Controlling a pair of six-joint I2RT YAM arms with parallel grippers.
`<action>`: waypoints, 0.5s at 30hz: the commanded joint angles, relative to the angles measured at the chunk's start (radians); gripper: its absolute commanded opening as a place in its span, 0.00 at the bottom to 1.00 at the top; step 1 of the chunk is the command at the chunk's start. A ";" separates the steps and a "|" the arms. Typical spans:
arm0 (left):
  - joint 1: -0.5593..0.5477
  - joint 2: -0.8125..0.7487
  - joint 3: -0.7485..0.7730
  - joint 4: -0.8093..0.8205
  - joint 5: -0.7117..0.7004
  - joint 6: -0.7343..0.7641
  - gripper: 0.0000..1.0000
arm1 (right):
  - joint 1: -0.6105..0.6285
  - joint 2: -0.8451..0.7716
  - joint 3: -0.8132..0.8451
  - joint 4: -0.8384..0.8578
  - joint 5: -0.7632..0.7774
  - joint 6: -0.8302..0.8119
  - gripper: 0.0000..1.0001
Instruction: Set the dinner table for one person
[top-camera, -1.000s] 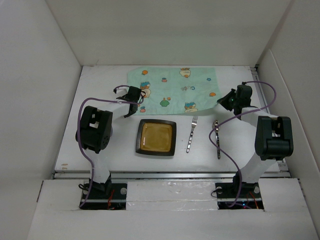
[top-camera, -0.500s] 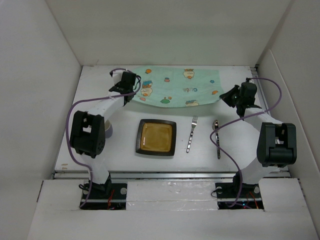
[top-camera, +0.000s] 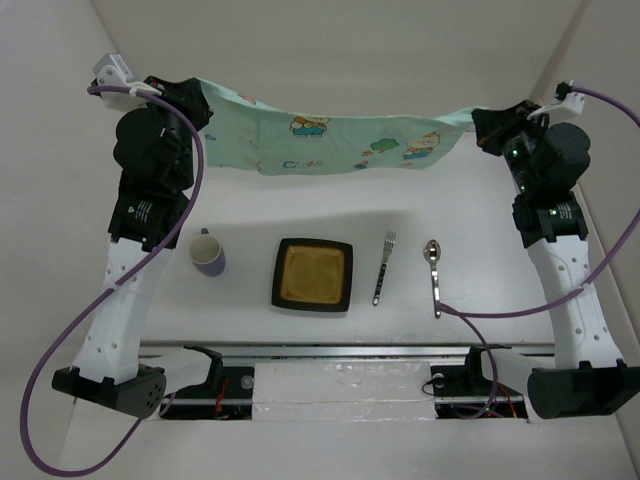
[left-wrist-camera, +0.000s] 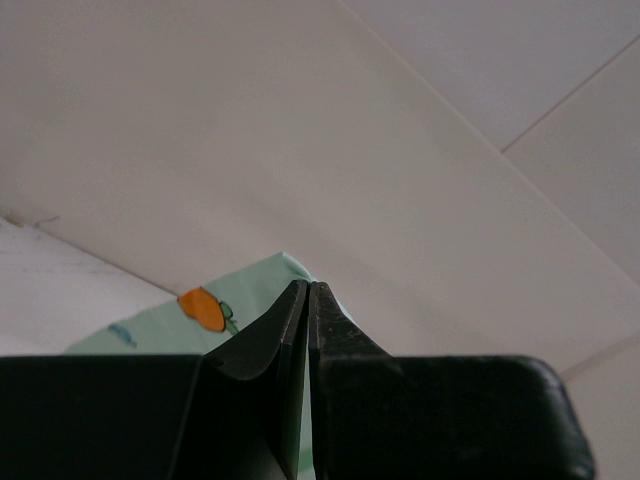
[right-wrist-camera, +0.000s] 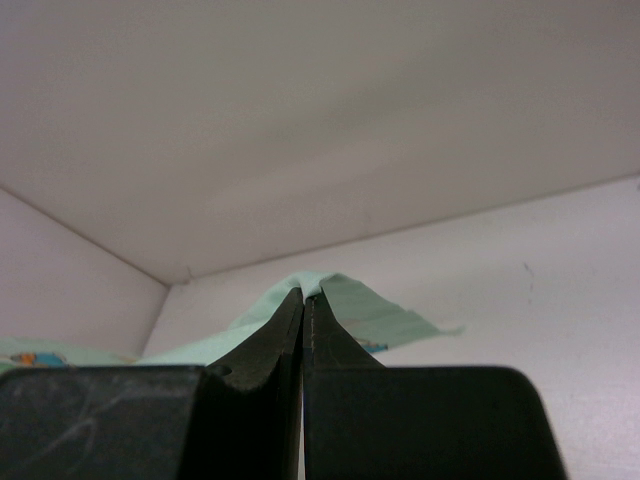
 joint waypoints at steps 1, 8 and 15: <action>0.002 0.020 -0.011 0.005 0.015 0.028 0.00 | 0.003 -0.010 0.089 -0.115 0.048 -0.063 0.00; 0.034 0.145 0.019 -0.007 0.034 0.042 0.00 | 0.003 0.149 0.192 -0.135 0.037 -0.071 0.00; 0.183 0.388 0.258 -0.079 0.198 0.019 0.00 | 0.003 0.441 0.455 -0.156 0.006 -0.074 0.00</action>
